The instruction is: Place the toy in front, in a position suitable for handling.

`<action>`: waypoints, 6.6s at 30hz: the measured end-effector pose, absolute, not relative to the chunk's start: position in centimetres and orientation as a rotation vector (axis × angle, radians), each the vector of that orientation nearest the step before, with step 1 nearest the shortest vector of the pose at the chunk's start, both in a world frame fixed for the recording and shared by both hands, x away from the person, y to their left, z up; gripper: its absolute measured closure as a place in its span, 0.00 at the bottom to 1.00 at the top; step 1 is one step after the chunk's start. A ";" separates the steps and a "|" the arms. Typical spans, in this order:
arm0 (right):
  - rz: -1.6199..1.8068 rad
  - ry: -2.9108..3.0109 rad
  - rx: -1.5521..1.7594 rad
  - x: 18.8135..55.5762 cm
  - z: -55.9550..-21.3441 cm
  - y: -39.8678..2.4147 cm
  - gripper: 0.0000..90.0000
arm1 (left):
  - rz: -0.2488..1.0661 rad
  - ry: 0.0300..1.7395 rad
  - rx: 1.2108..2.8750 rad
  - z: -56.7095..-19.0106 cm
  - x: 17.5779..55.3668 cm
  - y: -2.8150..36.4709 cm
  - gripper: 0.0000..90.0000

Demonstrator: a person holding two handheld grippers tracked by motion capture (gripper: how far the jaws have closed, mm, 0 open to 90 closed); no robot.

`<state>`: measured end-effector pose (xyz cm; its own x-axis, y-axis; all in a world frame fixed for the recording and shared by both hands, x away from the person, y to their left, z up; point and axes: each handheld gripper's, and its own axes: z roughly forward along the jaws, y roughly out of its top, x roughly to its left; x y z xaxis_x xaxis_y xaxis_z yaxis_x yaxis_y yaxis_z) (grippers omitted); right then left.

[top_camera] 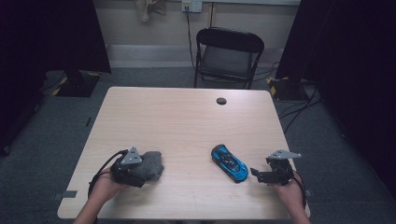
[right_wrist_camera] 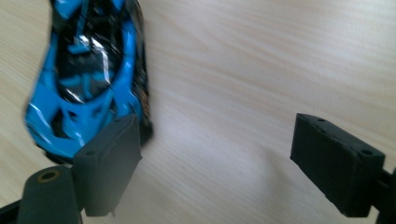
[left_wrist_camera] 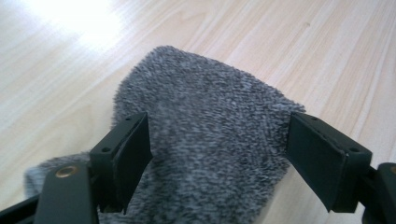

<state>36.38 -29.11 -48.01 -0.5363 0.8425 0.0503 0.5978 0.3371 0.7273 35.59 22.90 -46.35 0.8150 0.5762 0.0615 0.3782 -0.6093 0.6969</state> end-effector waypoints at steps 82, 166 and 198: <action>0.981 2.433 1.143 38.8 -49.2 -19.2 0.29 | 0.230 0.756 2.313 -48.5 36.4 23.8 0.24; 1.006 2.528 0.937 48.6 -48.9 -5.2 0.30 | 0.227 0.740 2.282 -48.8 36.3 24.2 0.23; 1.081 2.488 0.939 46.2 -48.3 -8.6 0.14 | 0.230 0.742 2.279 -48.8 36.2 24.2 0.23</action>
<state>46.24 -8.57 -48.28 -0.7535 0.6574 0.0098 0.4558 0.5116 0.7284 36.21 24.18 -48.80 0.8185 0.5725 -0.0488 0.4444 -0.5769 0.6854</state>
